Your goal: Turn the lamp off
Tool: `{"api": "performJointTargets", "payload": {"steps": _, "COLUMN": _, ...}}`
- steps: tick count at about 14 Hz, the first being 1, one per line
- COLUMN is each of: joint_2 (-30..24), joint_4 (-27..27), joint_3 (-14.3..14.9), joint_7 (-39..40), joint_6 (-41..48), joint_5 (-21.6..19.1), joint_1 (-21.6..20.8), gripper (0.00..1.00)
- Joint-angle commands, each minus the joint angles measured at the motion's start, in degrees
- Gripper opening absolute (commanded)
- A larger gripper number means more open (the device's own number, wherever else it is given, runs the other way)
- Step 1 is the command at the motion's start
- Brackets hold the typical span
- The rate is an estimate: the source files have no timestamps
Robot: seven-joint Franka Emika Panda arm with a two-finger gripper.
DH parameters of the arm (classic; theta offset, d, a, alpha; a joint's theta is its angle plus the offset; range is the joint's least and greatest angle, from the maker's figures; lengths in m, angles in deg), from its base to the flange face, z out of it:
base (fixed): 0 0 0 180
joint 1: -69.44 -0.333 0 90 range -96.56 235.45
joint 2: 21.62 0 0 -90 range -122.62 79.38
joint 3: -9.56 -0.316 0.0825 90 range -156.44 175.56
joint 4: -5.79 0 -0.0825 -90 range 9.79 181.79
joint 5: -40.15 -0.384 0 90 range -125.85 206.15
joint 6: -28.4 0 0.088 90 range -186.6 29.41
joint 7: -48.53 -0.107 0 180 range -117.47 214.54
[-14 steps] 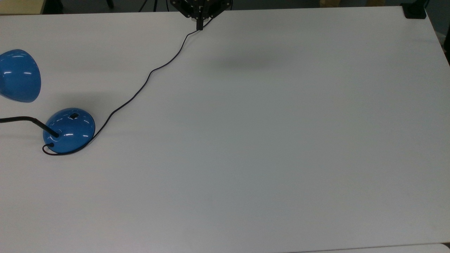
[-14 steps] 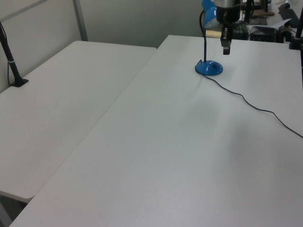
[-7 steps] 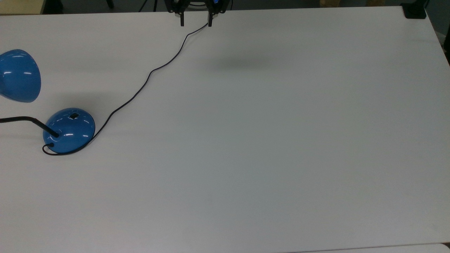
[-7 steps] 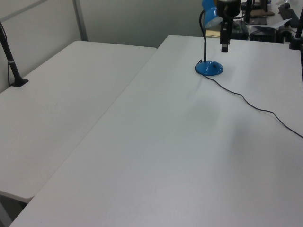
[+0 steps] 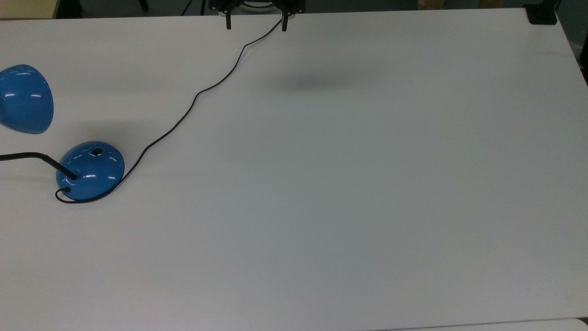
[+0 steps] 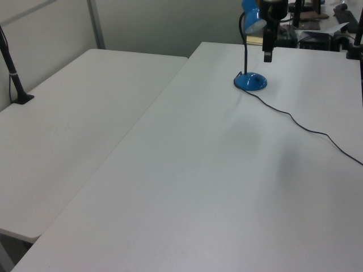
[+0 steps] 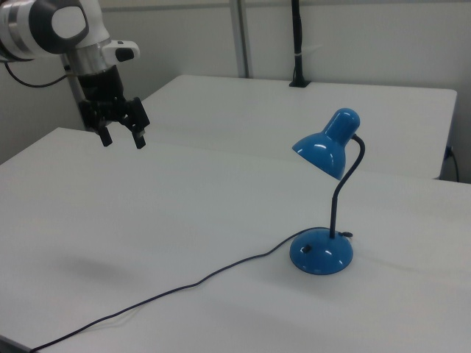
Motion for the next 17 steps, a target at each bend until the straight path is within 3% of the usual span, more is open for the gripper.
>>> {"api": "performJointTargets", "payload": {"steps": 1, "joint_2": -0.08, "joint_4": -0.84, "joint_3": 1.05, "joint_7": -8.04, "joint_6": 0.98, "joint_5": -1.17, "joint_1": -1.44, "gripper": 1.00}}
{"api": "performJointTargets", "payload": {"steps": 3, "joint_2": -0.08, "joint_4": -0.93, "joint_3": 2.97, "joint_7": -8.67, "joint_6": 0.98, "joint_5": -1.96, "joint_1": -3.10, "gripper": 1.00}}
{"api": "performJointTargets", "payload": {"steps": 5, "joint_2": -0.42, "joint_4": -0.93, "joint_3": 7.79, "joint_7": -8.67, "joint_6": 0.98, "joint_5": -3.80, "joint_1": -6.96, "gripper": 1.00}}
{"api": "performJointTargets", "payload": {"steps": 8, "joint_2": -0.69, "joint_4": -0.93, "joint_3": 10.89, "joint_7": -7.88, "joint_6": 1.16, "joint_5": -3.90, "joint_1": -9.61, "gripper": 1.00}}
{"api": "performJointTargets", "payload": {"steps": 17, "joint_2": -0.60, "joint_4": -1.72, "joint_3": 11.34, "joint_7": -7.52, "joint_6": 1.77, "joint_5": -3.90, "joint_1": -9.70, "gripper": 1.00}}
